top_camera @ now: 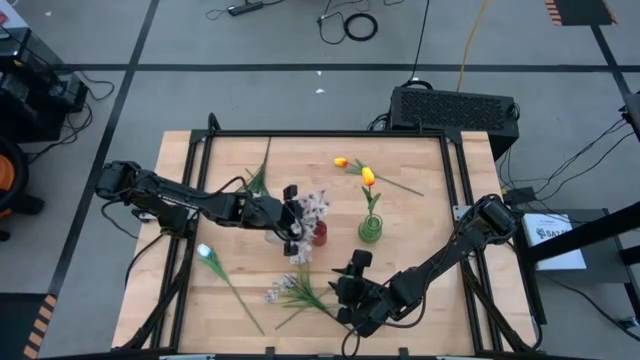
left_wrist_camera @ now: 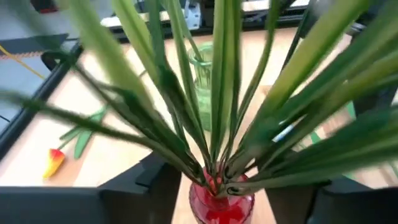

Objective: Sort flowers into vase by color
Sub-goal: Put the top right white flowers into the red vase

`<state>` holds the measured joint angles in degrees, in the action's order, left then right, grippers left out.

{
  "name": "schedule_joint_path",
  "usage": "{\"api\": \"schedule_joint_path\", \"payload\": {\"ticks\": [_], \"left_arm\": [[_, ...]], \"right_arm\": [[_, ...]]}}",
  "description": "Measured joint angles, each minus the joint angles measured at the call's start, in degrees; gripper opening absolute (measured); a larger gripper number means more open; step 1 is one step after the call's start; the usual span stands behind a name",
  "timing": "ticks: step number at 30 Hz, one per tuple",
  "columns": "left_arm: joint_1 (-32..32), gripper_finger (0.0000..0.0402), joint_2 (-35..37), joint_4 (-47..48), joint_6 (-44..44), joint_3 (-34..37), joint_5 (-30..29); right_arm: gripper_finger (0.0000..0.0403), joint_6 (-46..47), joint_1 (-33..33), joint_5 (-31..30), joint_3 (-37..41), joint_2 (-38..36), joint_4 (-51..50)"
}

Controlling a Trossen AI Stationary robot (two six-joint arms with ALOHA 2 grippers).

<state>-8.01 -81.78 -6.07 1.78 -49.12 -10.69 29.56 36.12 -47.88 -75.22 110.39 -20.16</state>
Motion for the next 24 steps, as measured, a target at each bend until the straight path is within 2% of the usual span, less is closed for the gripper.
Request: {"api": "schedule_joint_path", "payload": {"ticks": [7,11,24], "left_arm": [[0.0,0.0294,0.3,0.4,-0.2,0.0,0.2],[0.0,0.0324,2.1,2.7,-1.2,0.0,0.3],[-3.1,0.0332,9.0,9.3,-2.7,0.0,-0.5]], "right_arm": [[0.0157,0.0,0.0,0.0,0.0,0.0,0.0],[0.0157,0.2,0.0,0.2,0.0,0.0,0.0],[0.0157,1.0,0.4,0.2,0.0,0.0,-0.3]]}}
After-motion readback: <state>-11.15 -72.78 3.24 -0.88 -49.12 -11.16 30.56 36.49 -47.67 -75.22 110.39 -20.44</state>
